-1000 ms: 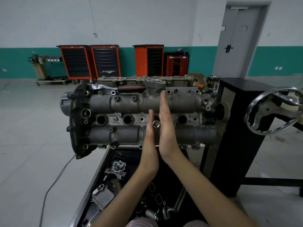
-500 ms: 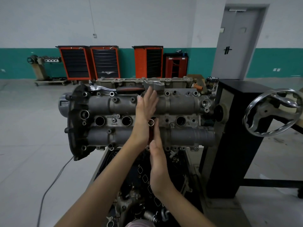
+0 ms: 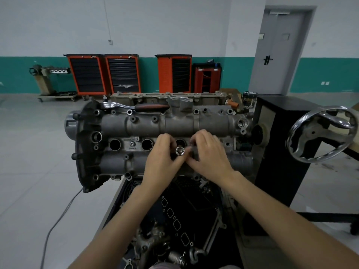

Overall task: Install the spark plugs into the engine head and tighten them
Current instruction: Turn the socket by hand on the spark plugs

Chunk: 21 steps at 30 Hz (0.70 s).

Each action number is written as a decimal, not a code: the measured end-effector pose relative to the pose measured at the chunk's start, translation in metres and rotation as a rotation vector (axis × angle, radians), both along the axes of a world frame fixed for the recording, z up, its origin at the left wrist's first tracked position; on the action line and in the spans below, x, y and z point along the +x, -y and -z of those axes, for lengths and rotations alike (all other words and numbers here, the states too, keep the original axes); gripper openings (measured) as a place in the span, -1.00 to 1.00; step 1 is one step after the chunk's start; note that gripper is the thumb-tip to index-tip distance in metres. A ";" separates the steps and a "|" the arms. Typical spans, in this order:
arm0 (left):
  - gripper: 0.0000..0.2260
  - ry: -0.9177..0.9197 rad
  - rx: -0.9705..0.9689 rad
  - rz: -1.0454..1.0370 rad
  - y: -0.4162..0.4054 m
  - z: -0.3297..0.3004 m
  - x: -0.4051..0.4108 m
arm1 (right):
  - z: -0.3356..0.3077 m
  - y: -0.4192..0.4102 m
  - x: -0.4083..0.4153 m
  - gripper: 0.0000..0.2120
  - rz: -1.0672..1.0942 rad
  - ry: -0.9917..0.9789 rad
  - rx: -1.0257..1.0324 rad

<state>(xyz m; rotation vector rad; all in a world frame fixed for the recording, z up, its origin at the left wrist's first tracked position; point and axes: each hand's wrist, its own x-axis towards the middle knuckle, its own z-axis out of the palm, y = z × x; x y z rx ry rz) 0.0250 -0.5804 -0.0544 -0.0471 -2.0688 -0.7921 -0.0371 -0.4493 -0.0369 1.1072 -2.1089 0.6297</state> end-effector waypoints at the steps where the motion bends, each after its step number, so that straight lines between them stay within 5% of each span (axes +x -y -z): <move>1: -0.67 0.007 -0.030 -0.040 0.002 -0.003 -0.003 | -0.003 0.000 -0.004 -0.72 0.012 -0.067 0.042; 8: -0.63 -0.243 -0.311 -0.051 0.011 -0.013 -0.009 | -0.031 0.008 -0.011 -0.75 -0.070 -0.339 0.126; 14: -0.56 -0.379 -0.503 -0.010 0.022 -0.023 -0.017 | -0.024 0.017 -0.022 -0.71 -0.134 -0.096 0.299; 21: -0.52 -0.411 -0.586 -0.046 0.029 -0.018 -0.028 | -0.018 0.019 -0.024 -0.85 -0.129 -0.109 0.276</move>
